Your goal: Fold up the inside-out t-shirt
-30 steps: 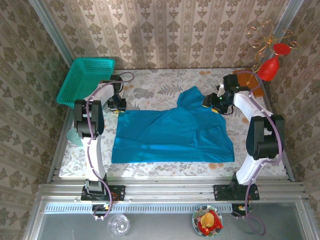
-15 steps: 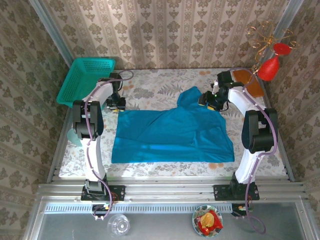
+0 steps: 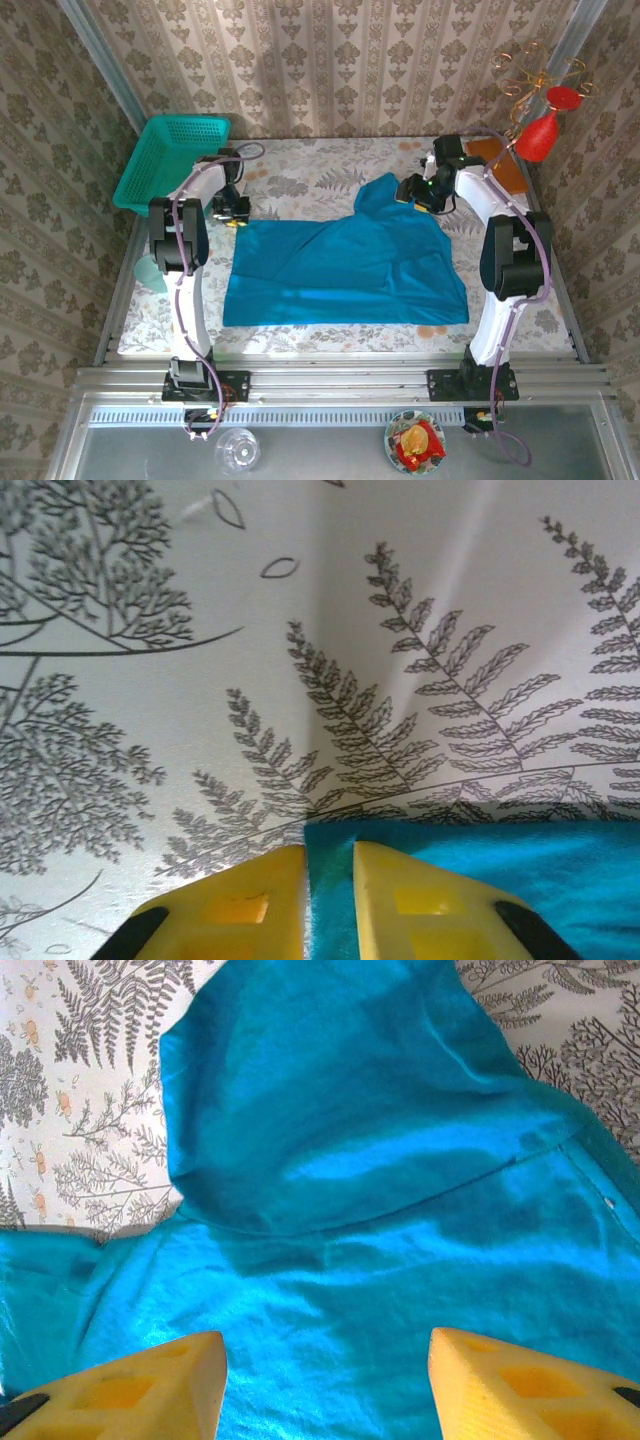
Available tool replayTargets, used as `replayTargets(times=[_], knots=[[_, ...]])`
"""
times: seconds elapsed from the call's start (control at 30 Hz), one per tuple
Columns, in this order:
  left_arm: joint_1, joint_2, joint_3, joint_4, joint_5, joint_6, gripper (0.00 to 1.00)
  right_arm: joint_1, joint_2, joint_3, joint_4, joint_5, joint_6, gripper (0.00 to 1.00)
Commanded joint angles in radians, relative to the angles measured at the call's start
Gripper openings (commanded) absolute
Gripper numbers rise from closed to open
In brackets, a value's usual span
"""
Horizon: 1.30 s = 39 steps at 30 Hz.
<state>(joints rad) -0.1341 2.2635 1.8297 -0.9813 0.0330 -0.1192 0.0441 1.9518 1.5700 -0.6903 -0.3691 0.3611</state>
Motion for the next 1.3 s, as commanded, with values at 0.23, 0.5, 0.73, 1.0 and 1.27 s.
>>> replayTargets(times=[0.23, 0.5, 0.73, 1.0, 1.27], knots=[[0.001, 0.005, -0.007, -0.003, 0.037, 0.015, 0.0, 0.04, 0.248, 0.31, -0.116, 0.202, -0.2, 0.55], [0.002, -0.028, -0.024, 0.025, 0.042, 0.01, 0.0, 0.078, 0.489, 0.635, -0.166, 0.278, -0.318, 0.44], [-0.002, -0.028, -0.01, 0.02, 0.046, 0.012, 0.0, 0.086, 0.683, 0.941, -0.26, 0.359, -0.382, 0.41], [-0.007, -0.028, 0.001, 0.016, 0.044, 0.018, 0.0, 0.088, 0.734, 1.002, -0.252, 0.341, -0.43, 0.38], [-0.002, -0.056, -0.016, 0.05, 0.057, 0.008, 0.0, 0.079, 0.734, 1.005, -0.228, 0.294, -0.442, 0.22]])
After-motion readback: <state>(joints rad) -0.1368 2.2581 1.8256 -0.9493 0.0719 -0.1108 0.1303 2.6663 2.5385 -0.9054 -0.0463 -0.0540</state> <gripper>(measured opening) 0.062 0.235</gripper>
